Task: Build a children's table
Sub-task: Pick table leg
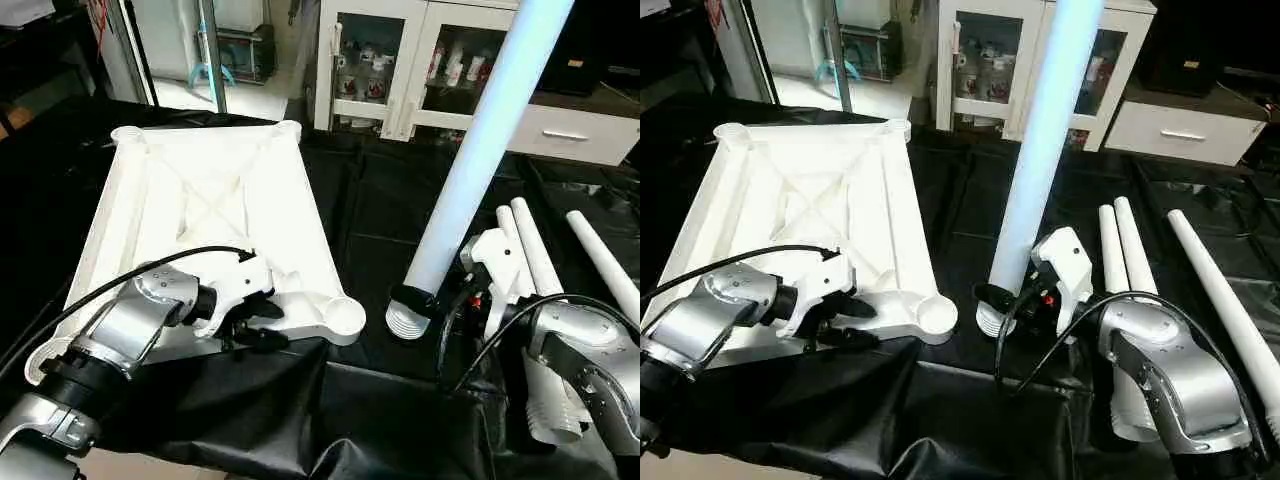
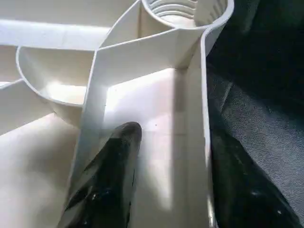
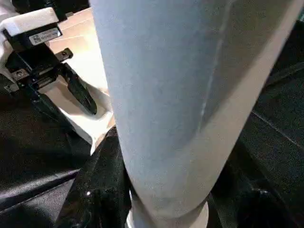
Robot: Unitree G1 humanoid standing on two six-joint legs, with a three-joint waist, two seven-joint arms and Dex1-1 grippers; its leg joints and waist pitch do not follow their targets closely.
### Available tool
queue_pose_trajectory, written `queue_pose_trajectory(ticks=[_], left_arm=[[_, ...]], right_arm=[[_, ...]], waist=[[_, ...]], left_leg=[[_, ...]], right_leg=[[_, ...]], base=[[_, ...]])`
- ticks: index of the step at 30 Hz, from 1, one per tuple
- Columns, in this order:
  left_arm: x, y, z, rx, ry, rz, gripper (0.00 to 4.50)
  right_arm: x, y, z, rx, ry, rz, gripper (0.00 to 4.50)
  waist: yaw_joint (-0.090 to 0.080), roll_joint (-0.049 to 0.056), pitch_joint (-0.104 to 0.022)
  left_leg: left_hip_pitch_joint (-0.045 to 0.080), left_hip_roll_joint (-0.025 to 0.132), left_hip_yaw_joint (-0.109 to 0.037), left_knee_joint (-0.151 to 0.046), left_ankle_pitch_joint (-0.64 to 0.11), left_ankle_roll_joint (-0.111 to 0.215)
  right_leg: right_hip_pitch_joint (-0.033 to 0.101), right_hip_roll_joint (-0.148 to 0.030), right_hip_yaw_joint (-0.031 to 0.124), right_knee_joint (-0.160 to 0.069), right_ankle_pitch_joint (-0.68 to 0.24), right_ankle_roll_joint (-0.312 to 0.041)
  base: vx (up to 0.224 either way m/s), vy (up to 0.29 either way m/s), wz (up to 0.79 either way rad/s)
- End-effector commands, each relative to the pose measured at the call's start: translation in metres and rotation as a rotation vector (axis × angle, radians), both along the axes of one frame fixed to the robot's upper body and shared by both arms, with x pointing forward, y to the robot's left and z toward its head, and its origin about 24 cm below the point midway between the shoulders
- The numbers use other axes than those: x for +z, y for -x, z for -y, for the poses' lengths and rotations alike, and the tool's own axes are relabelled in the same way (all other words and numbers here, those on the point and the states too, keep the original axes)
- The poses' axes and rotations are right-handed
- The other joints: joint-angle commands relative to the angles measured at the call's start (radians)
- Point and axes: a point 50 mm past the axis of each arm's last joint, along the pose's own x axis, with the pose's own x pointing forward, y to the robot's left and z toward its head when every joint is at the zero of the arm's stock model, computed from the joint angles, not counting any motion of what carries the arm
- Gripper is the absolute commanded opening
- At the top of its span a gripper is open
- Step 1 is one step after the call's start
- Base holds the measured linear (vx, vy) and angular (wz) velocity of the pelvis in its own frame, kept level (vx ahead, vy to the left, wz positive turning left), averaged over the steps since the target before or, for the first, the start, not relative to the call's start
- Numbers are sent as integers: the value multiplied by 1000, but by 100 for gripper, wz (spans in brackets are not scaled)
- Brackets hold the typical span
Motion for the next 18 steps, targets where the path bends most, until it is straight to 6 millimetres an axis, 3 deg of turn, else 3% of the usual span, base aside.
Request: queue_pose_trajectory(ticks=[1,11,18], left_arm=[[0,1,-2,5,-8,23,201],[-6,2,2,-2,21,59,132],[-9,8,7,-58,9,66,69]], right_arm=[[8,-1,0,-2,-8,43,186],[9,-3,-2,5,-7,48,186],[8,-4,-3,-3,-11,46,186]], waist=[[-1,9,-61],[0,6,-57],[1,7,-57]], left_leg=[[25,79,-37,-78,-244,-27],[25,79,-38,-81,-273,-30],[27,79,-37,-81,-276,-31]], right_leg=[[23,-100,59,-79,-122,-193],[20,-104,61,-88,-207,-170],[17,-103,61,-88,-209,-168]], base=[[0,0,0],[0,0,0],[0,0,0]])
